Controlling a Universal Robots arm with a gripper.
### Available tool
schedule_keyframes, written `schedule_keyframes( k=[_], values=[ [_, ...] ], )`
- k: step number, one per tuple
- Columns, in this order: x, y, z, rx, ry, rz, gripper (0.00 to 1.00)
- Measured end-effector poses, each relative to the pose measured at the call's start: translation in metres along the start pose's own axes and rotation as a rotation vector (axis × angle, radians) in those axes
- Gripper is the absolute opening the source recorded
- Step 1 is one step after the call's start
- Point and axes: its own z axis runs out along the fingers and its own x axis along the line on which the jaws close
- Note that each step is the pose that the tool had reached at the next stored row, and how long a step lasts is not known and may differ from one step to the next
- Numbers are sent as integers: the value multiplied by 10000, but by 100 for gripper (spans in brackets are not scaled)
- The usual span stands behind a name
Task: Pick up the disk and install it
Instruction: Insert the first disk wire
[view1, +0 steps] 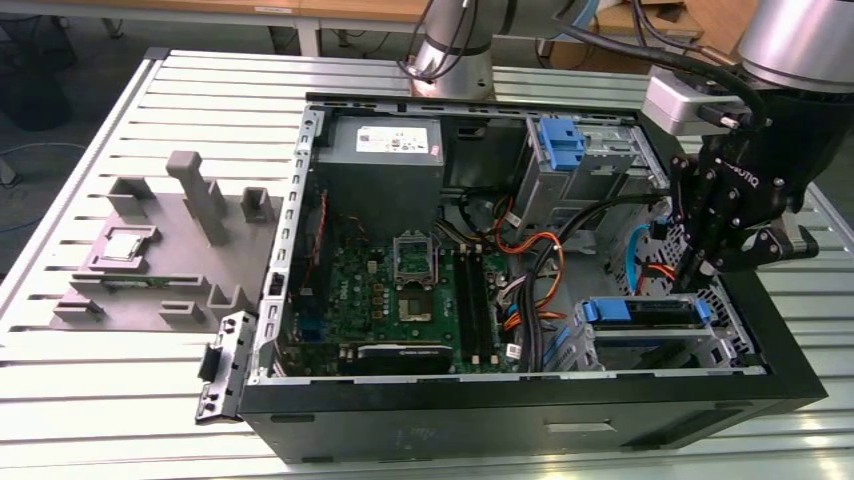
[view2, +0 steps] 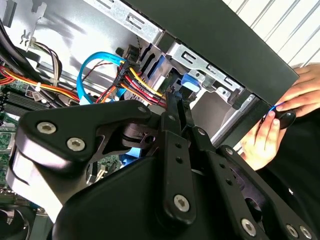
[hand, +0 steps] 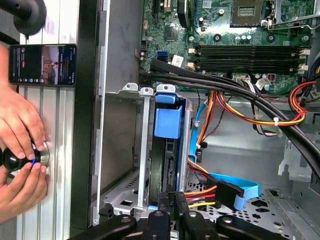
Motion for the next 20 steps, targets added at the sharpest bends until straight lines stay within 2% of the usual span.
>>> schedule_keyframes(
  k=[4,7,15,19,20],
  values=[
    [2,0,0,1,-13,1,16],
    [9,1,3,2,-58,4,16],
    [91,8,26,26,-366,22,16],
    [105,16,41,49,-532,36,16],
    [105,17,42,52,-552,38,16]
  ],
)
